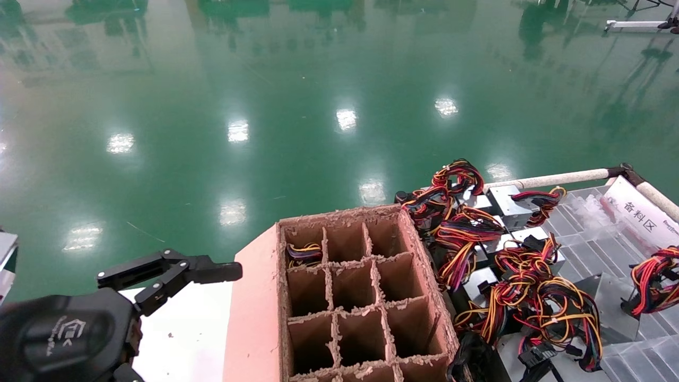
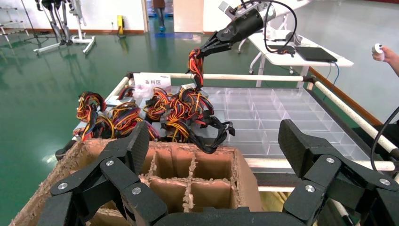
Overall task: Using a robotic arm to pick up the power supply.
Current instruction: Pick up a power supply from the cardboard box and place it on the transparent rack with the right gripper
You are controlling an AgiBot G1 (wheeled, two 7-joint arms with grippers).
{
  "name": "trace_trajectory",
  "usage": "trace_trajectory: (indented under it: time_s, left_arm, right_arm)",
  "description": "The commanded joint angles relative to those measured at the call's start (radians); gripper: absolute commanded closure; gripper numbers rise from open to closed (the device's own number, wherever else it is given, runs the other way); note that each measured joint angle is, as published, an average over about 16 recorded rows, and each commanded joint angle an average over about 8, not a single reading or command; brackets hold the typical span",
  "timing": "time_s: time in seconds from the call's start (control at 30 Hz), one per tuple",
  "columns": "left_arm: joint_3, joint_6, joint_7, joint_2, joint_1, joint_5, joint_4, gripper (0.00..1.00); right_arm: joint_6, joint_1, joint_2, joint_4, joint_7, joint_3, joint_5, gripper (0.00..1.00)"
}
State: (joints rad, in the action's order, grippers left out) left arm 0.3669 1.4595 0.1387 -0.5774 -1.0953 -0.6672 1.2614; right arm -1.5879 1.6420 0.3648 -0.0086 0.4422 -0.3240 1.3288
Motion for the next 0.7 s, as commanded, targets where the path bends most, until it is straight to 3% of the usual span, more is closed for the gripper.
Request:
trace_trajectory:
  time_s: [0.03, 0.7]
  left_arm:
    - [0.000, 0.000, 0.000, 0.000, 0.000, 0.000, 0.000, 0.00]
    - [0.000, 0.000, 0.000, 0.000, 0.000, 0.000, 0.000, 0.00]
  right_arm:
    - [0.000, -0.007, -0.002, 0.006, -0.002, 0.002, -0.001, 1.00]
    - [-0.006, -0.026, -0.036, 0.129, 0.003, -0.011, -0.021, 1.00]
